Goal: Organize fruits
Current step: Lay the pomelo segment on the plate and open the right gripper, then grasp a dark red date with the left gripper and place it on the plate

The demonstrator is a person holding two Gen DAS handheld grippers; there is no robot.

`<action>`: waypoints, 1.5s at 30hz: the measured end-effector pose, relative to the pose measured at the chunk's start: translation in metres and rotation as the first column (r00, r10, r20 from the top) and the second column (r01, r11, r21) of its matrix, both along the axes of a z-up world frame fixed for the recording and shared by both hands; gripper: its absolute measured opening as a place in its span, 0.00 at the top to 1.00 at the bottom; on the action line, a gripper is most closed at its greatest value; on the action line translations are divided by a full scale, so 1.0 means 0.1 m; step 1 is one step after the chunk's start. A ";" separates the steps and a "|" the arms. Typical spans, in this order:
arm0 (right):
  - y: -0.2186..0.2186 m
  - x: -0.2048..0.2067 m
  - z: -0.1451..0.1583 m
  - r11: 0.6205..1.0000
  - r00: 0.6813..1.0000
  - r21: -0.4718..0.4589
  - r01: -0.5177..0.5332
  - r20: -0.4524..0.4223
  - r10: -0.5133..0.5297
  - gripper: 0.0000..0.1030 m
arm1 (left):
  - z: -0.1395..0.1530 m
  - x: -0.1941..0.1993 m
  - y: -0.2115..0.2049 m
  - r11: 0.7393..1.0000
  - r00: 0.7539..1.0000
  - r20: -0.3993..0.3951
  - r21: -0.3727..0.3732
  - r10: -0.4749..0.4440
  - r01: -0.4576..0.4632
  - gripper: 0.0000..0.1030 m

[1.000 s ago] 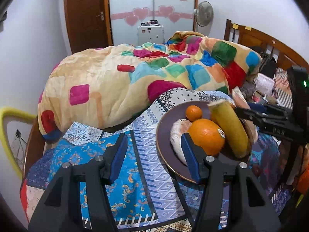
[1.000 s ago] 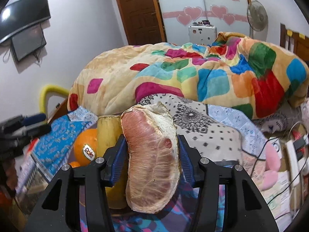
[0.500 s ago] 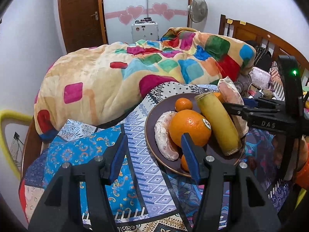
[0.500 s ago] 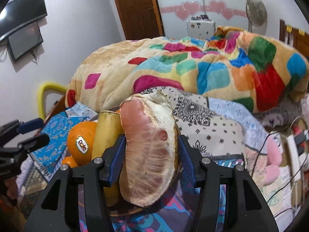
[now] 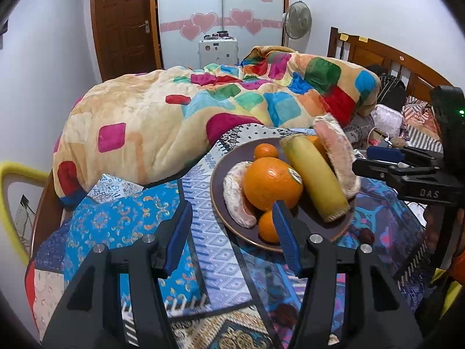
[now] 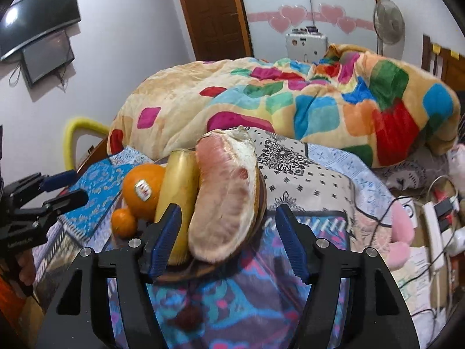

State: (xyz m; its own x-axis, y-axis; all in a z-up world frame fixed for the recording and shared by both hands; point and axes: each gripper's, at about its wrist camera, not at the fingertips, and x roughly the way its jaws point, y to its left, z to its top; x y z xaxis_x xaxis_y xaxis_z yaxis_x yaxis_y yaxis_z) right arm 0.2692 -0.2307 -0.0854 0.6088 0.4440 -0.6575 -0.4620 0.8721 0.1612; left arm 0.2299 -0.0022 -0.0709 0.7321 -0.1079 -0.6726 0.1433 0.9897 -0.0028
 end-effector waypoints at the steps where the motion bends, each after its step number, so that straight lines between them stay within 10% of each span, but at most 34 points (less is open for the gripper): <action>1: -0.01 -0.07 0.02 1.000 1.000 -0.009 -0.002 0.012 0.002 0.38 | 0.01 -0.06 -0.02 1.000 1.000 0.005 -0.002 -0.001 0.001 0.45; 24: 0.01 -0.79 -0.26 0.980 0.995 -0.178 -0.093 0.027 0.099 0.36 | -0.41 -0.70 -0.22 0.998 0.994 -0.103 -0.039 -0.045 0.041 0.38; 40: 0.13 -0.55 -0.51 0.984 0.993 -0.142 -0.109 -0.053 0.103 0.81 | -0.65 -0.62 -0.30 0.995 0.984 -0.156 -0.057 -0.085 0.076 0.77; 45: 0.16 -0.61 -0.48 0.983 0.994 -0.148 -0.109 -0.023 0.107 0.81 | -0.62 -0.67 -0.26 0.995 0.987 -0.137 -0.065 -0.085 0.077 0.88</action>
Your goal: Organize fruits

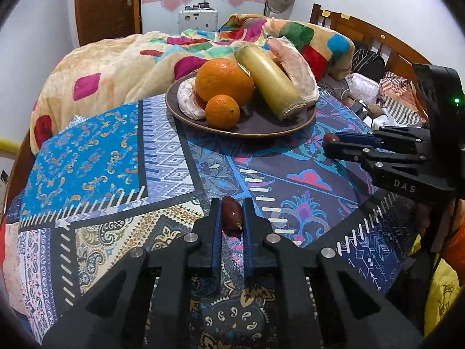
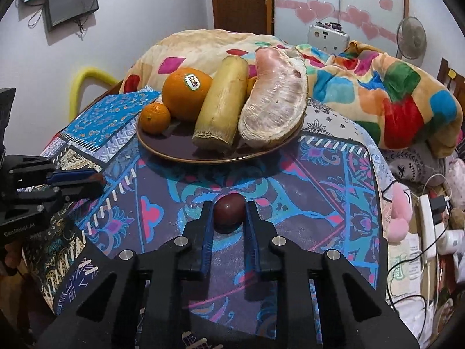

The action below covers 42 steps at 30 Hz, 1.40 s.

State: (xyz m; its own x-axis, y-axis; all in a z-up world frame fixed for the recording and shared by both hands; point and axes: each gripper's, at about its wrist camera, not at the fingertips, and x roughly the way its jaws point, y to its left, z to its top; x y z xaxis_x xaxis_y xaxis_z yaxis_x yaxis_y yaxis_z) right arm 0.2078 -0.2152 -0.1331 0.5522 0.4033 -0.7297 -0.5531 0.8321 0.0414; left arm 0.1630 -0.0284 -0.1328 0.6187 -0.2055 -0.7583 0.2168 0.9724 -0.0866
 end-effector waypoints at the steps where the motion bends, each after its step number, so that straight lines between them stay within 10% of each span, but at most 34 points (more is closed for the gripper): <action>1: 0.00 -0.01 0.01 1.000 1.000 0.001 0.000 0.008 0.000 0.81 | 0.00 -0.01 0.01 1.000 1.000 0.003 0.003 0.001 -0.001 0.88; 22: 0.47 0.17 0.38 0.994 0.993 0.069 -0.085 0.089 0.079 0.81 | 0.61 0.14 0.20 0.998 0.991 0.125 -0.042 0.043 -0.038 0.88; 42: 0.38 0.36 0.50 0.993 0.992 0.101 -0.063 0.113 0.051 0.63 | 0.49 0.49 0.05 1.000 0.992 0.123 0.000 0.016 -0.017 0.88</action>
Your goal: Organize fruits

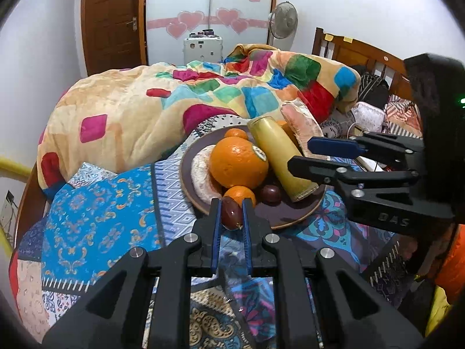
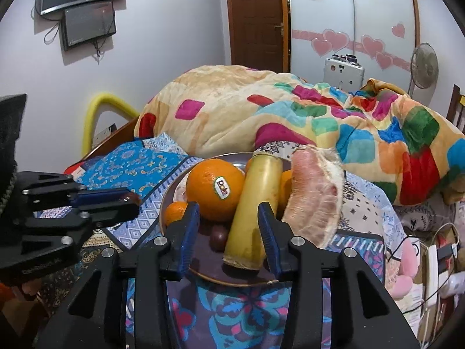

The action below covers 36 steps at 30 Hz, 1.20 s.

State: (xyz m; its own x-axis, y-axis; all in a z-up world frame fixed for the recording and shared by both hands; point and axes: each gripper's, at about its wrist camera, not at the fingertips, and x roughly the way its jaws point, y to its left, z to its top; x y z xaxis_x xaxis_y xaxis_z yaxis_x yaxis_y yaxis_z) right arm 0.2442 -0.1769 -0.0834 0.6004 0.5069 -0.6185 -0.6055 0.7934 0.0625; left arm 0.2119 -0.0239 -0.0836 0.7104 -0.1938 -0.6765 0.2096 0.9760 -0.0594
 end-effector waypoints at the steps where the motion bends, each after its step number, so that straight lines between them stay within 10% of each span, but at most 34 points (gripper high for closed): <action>1: -0.04 -0.02 0.01 1.000 1.000 0.006 0.003 0.001 -0.003 0.63 | 0.00 0.02 -0.04 1.000 1.000 -0.002 0.005 -0.007 0.007 0.88; 14: -0.33 -0.14 0.03 0.999 0.999 0.008 0.032 0.039 -0.033 0.62 | -0.18 0.25 -0.44 0.996 0.998 -0.027 0.071 -0.053 0.055 0.86; 21: -0.35 -0.15 0.01 0.999 0.997 -0.019 0.046 0.059 -0.045 0.62 | -0.15 0.24 -0.44 0.998 0.999 -0.015 0.057 -0.037 0.038 0.65; 36: -0.58 -1.01 0.77 0.988 0.976 0.125 0.091 0.187 -0.113 0.62 | 0.79 -0.84 -0.21 0.997 0.972 0.228 -0.064 0.051 -0.037 0.65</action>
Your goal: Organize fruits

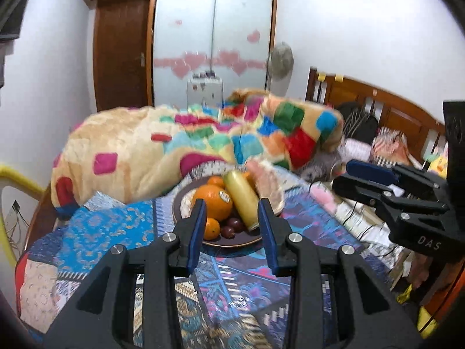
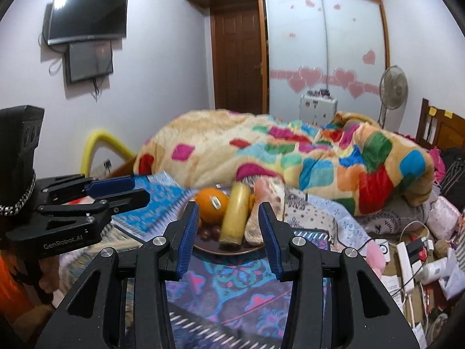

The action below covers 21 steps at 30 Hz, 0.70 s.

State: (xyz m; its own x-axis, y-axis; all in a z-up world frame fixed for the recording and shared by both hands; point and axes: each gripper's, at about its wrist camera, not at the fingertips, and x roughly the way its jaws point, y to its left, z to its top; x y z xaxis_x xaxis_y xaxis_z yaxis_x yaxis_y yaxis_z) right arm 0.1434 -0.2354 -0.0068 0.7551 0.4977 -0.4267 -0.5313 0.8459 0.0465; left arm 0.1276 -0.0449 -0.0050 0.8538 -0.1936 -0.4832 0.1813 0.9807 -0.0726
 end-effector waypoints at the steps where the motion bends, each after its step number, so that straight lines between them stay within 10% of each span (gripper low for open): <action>1: 0.00 -0.08 0.04 1.000 1.000 0.006 0.003 0.011 -0.003 0.62 | 0.08 -0.12 0.00 1.000 1.000 0.027 -0.004 0.004 -0.004 0.65; 6: -0.05 -0.53 0.31 0.998 0.994 0.058 0.035 0.098 -0.040 0.61 | 0.39 -0.69 -0.03 1.000 0.986 0.162 -0.006 0.028 -0.028 0.60; 21: -0.07 -1.31 0.51 0.979 0.932 0.140 0.148 0.313 -0.185 0.17 | 0.68 -1.71 -0.06 0.993 0.908 0.406 0.001 0.105 -0.115 0.17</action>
